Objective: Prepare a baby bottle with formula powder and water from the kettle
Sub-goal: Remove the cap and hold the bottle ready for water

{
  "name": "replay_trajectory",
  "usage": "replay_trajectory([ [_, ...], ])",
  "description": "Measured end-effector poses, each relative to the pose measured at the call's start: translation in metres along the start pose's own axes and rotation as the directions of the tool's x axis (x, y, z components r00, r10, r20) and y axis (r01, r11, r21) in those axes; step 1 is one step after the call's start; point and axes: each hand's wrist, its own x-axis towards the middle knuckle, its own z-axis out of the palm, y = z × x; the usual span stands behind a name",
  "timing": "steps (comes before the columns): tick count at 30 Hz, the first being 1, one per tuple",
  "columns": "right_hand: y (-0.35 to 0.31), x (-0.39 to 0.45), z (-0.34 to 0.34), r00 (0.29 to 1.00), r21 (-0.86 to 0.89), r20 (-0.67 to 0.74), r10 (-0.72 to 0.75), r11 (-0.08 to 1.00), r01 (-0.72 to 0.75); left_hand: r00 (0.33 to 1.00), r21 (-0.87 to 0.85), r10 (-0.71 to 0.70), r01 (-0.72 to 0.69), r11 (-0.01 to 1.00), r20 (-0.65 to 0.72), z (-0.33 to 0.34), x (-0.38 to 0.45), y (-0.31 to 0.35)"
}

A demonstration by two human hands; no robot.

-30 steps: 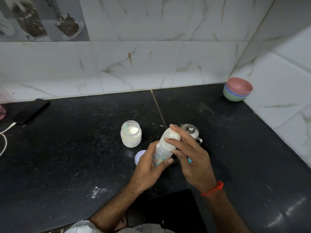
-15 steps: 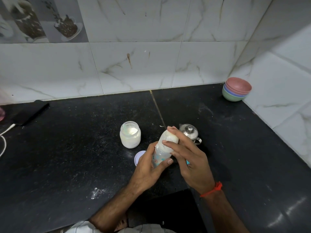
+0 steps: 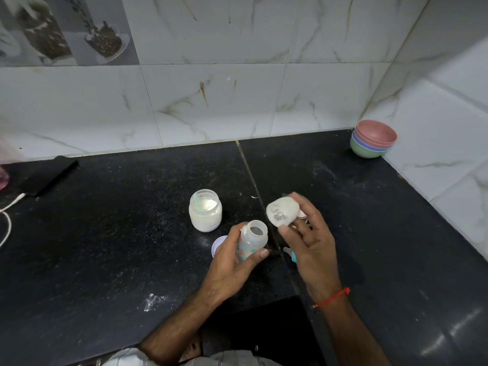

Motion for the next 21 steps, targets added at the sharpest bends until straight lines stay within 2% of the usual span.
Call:
replay_trajectory([
  [3, 0.014, -0.006, -0.005, 0.974, 0.164, -0.100, 0.202, 0.969, -0.184, 0.999, 0.026, -0.013, 0.014, 1.000, -0.031, -0.004, 0.001, -0.003],
  [5, 0.025, -0.014, -0.006, 0.934, 0.327, -0.085, 0.348, 0.895, -0.304, 0.998, 0.029, -0.026, 0.027, 0.999, -0.051, -0.007, 0.001, -0.003],
  [7, 0.039, -0.024, -0.006, 0.904, 0.344, -0.075, 0.421, 0.862, -0.373, 0.997, 0.023, -0.033, 0.034, 0.999, -0.065, -0.009, 0.000, -0.006],
  [9, 0.055, -0.033, -0.006, 0.891, 0.185, -0.104, 0.442, 0.889, -0.419, 0.997, 0.013, -0.046, 0.047, 0.999, -0.069, -0.012, -0.001, -0.009],
  [11, 0.069, -0.040, -0.007, 0.908, -0.173, -0.131, 0.397, 0.893, -0.416, 0.995, -0.018, -0.073, 0.072, 0.997, -0.064, -0.013, -0.002, -0.011],
  [13, 0.084, -0.047, -0.009, 0.938, -0.518, -0.078, 0.339, 0.790, -0.329, 0.994, -0.047, -0.094, 0.091, 0.995, -0.063, -0.012, -0.003, -0.013],
  [14, 0.090, -0.051, -0.010, 0.939, -0.615, -0.045, 0.342, 0.731, -0.296, 0.993, -0.054, -0.099, 0.095, 0.994, -0.062, -0.012, -0.004, -0.013],
  [17, 0.108, -0.057, -0.012, 0.918, -0.718, -0.040, 0.394, 0.628, -0.301, 0.993, -0.063, -0.106, 0.102, 0.993, -0.049, -0.013, -0.005, -0.012],
  [21, 0.123, -0.058, -0.011, 0.929, -0.751, -0.068, 0.363, 0.594, -0.287, 0.992, -0.052, -0.117, 0.115, 0.992, -0.041, -0.016, -0.006, -0.013],
])
